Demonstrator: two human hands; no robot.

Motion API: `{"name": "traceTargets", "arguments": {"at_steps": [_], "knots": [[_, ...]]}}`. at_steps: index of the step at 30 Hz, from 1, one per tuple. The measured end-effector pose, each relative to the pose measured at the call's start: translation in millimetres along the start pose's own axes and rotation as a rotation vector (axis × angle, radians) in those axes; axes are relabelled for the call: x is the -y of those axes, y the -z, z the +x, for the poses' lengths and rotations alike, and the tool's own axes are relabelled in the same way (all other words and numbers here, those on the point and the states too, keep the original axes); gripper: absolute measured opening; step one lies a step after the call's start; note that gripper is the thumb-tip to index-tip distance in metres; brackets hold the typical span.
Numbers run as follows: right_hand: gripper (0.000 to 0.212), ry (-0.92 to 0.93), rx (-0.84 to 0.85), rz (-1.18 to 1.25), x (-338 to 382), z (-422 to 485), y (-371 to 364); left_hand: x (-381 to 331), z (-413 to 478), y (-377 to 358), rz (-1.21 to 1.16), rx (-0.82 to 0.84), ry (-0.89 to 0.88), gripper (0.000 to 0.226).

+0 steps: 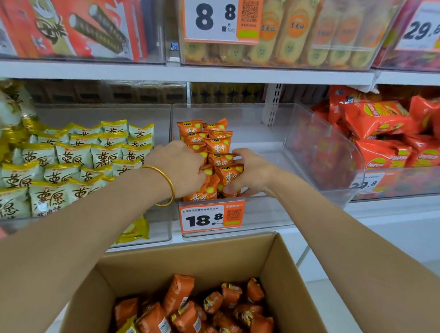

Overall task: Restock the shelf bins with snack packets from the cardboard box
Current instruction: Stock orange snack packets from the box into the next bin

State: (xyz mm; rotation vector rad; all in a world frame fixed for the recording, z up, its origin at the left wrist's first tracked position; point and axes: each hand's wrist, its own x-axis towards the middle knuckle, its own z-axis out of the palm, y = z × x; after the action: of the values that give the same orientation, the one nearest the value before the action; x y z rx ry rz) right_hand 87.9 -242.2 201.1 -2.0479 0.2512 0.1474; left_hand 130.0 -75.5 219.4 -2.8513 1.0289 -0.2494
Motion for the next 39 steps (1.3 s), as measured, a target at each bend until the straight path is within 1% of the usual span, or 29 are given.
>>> {"name": "traceTargets", "arguments": {"at_steps": [2, 4, 6, 9, 11, 13, 15, 16, 17, 18, 19, 21, 22, 23, 25, 27, 28, 29, 31, 33, 35, 39], "knots": [[0.091, -0.004, 0.011, -0.047, 1.0, -0.7, -1.1, -1.2, -1.3, -0.1, 0.041, 0.005, 0.002, 0.026], [0.094, 0.006, 0.004, -0.130, 0.8, -1.7, -1.5, -0.4, -3.5, 1.0, 0.076, 0.003, 0.002, 0.033], [0.097, 0.011, -0.019, -0.181, 1.1, -3.5, -0.8, 1.4, -9.5, 4.5, 0.073, -0.048, 0.011, 0.037], [0.095, 0.012, -0.022, -0.235, 5.2, -8.7, -0.9, 4.3, -28.3, 7.8, -0.038, -0.236, 0.006, 0.035], [0.091, 0.028, -0.034, -0.342, 11.7, -17.9, 0.8, 2.7, -50.5, 10.6, -0.119, -0.375, -0.029, 0.034], [0.085, 0.118, -0.126, -0.460, 19.1, -36.0, 4.6, -1.4, -78.2, 10.8, -0.194, -0.500, -0.068, 0.036], [0.073, 0.243, -0.278, -0.473, 21.2, -69.0, 4.8, -11.3, -113.1, 0.0, -0.260, -0.517, -0.100, 0.033], [0.063, 0.309, -0.343, -0.417, 18.7, -89.3, 1.9, -17.9, -132.0, -9.7, -0.293, -0.491, -0.128, 0.031], [0.052, 0.369, -0.364, -0.350, 14.8, -110.8, -3.9, -24.2, -149.1, -21.6, -0.320, -0.445, -0.161, 0.030], [0.042, 0.393, -0.327, -0.305, 6.7, -128.3, -12.7, -28.5, -163.9, -36.6, -0.334, -0.372, -0.195, 0.030], [0.035, 0.371, -0.230, -0.295, -5.4, -140.7, -23.7, -31.8, -176.6, -53.1, -0.332, -0.275, -0.227, 0.030], [0.028, 0.176, 0.076, -0.345, -38.0, -144.9, -48.4, -36.3, -191.6, -82.8, -0.314, -0.075, -0.260, 0.033], [0.026, 0.057, 0.214, -0.395, -58.7, -138.4, -60.9, -38.4, -194.2, -95.1, -0.303, -0.002, -0.267, 0.035], [0.025, -0.031, 0.302, -0.462, -83.1, -127.4, -73.4, -40.4, -194.9, -106.1, -0.296, 0.057, -0.275, 0.038], [0.026, -0.142, 0.365, -0.626, -134.5, -107.7, -96.6, -42.6, -195.4, -122.1, -0.290, 0.136, -0.285, 0.040], [0.032, -0.193, 0.420, -0.767, -181.6, -98.9, -117.0, -41.6, -196.4, -130.2, -0.287, 0.175, -0.296, 0.034], [0.035, -0.211, 0.476, -0.814, -201.1, -99.5, -126.6, -40.2, -197.6, -133.1, -0.279, 0.202, -0.303, 0.031], [0.038, -0.232, 0.545, -0.869, -216.8, -102.4, -136.2, -38.6, -199.2, -136.2, -0.266, 0.228, -0.311, 0.032], [0.038, -0.244, 0.649, -0.984, -234.8, -110.0, -152.8, -35.9, -202.1, -142.6, -0.241, 0.258, -0.329, 0.043], [0.034, -0.213, 0.637, -0.987, -241.8, -113.9, -168.4, -36.3, -203.0, -146.6, -0.248, 0.263, -0.325, 0.051], [0.034, -0.164, 0.549, -0.882, -243.2, -114.3, -184.5, -38.3, -203.1, -148.0, -0.257, 0.257, -0.308, 0.052], [0.056, -0.075, 0.337, -0.540, -242.0, -106.5, -225.7, -35.8, -199.4, -146.6, -0.214, 0.324, -0.249, 0.036]]}}
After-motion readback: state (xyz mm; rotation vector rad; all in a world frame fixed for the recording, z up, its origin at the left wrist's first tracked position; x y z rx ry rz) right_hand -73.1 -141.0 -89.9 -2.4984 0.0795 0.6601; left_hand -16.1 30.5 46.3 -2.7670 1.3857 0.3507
